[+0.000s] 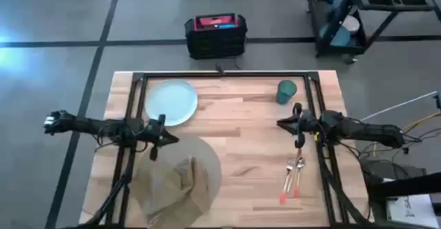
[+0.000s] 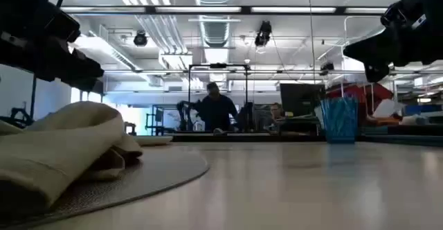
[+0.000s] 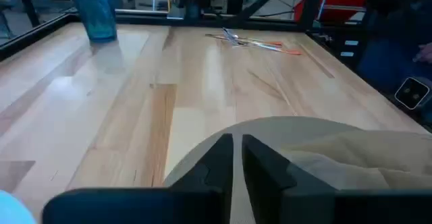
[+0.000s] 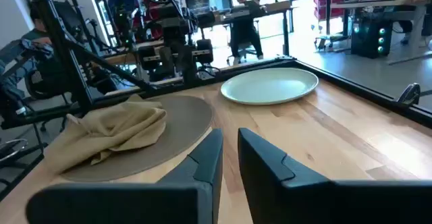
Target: Set table place
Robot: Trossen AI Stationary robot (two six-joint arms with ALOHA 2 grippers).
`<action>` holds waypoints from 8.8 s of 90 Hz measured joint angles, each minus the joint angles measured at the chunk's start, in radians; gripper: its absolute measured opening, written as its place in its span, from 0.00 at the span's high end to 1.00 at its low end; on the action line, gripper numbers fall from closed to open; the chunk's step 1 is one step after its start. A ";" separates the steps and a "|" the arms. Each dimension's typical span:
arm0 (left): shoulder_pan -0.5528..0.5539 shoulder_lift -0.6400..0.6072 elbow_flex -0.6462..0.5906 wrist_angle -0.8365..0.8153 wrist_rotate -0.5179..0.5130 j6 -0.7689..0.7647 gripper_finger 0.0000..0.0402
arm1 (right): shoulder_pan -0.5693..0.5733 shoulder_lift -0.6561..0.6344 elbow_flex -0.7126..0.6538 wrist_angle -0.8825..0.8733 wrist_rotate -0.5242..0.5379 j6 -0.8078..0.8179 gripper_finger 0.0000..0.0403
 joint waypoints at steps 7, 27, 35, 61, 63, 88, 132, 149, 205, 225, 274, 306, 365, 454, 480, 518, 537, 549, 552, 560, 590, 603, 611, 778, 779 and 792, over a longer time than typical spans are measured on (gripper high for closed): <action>0.000 0.000 0.000 0.000 0.000 0.000 0.95 | 0.000 0.000 0.000 0.000 0.000 0.000 0.92; 0.000 0.000 0.000 0.000 0.000 0.000 0.95 | 0.000 0.000 0.000 0.000 0.000 0.000 0.92; 0.000 0.000 0.000 0.000 0.000 0.000 0.95 | 0.000 0.000 0.000 0.000 0.000 0.000 0.92; 0.000 0.000 0.000 0.000 0.000 0.000 0.95 | 0.000 0.000 0.000 0.000 0.000 0.000 0.92; 0.000 0.000 0.000 0.000 0.000 0.000 0.95 | 0.000 0.000 0.000 0.000 0.000 0.000 0.92; 0.000 0.000 0.000 0.000 0.000 0.000 0.95 | 0.000 0.000 0.000 0.000 0.000 0.000 0.92; 0.002 0.000 0.001 0.017 -0.027 -0.020 0.95 | 0.000 0.000 0.000 0.000 0.000 0.000 0.92; 0.003 0.000 0.001 0.102 -0.100 -0.088 0.95 | 0.000 0.000 0.000 0.011 -0.001 -0.001 0.92; -0.004 0.057 0.125 0.109 0.051 -0.299 0.95 | 0.003 0.035 0.000 0.092 0.091 0.478 0.92; -0.130 0.332 0.424 -0.385 -0.004 -0.420 0.95 | 0.045 0.162 0.000 0.101 0.000 0.476 0.92; -0.221 1.077 0.714 -0.390 -0.055 -0.475 0.16 | 0.045 0.412 0.000 0.145 0.113 0.412 0.69; -0.149 1.331 0.836 -0.493 -0.013 -0.592 0.35 | 0.044 0.464 0.000 0.165 0.113 0.315 0.60; -0.151 1.185 1.395 -1.359 -0.206 -0.518 1.00 | 0.079 0.999 0.204 0.291 0.082 0.446 1.00; -0.521 0.949 1.089 -0.984 -0.198 -0.711 0.66 | 0.230 2.091 1.345 -0.103 -0.195 0.101 1.00; -0.521 0.962 1.088 -0.928 -0.211 -0.640 0.61 | 0.216 2.088 1.352 -0.302 -0.073 0.093 1.00; -0.520 0.962 1.074 -0.907 -0.353 -0.671 0.66 | 0.157 2.048 1.317 -0.844 0.359 0.102 1.00; -0.504 0.963 1.013 -0.816 -0.540 -0.595 0.71 | 0.177 2.032 1.298 -1.030 0.451 0.169 1.00; -0.411 0.963 0.969 -0.804 -0.602 -0.581 0.72 | 0.230 1.929 1.290 -1.041 0.466 0.211 1.00; -0.381 0.963 0.958 -0.796 -0.604 -0.563 0.72 | 0.243 1.885 1.291 -1.033 0.468 0.213 1.00; -0.307 0.963 0.922 -0.697 -0.603 -0.447 0.69 | 0.267 1.771 1.294 -1.005 0.473 0.216 1.00; -0.026 1.001 0.818 -0.277 -0.106 -0.112 0.38 | 0.275 1.474 1.279 -0.995 0.460 0.229 0.78; 0.024 1.077 0.817 -0.278 -0.108 -0.092 0.28 | 0.275 1.435 1.274 -1.003 0.475 0.232 0.63; 0.037 1.140 0.816 -0.254 -0.108 -0.076 0.24 | 0.276 1.444 1.263 -1.005 0.483 0.244 0.55; -0.654 0.853 0.943 -0.991 -0.464 -1.051 0.79 | 0.200 1.471 0.910 -0.425 0.417 0.183 1.00; -0.649 0.856 0.928 -0.963 -0.466 -1.043 0.78 | 0.200 1.471 0.910 -0.423 0.417 0.183 1.00; -0.562 0.898 0.760 -0.645 -0.388 -0.978 0.64 | 0.194 1.471 0.915 -0.419 0.412 0.183 1.00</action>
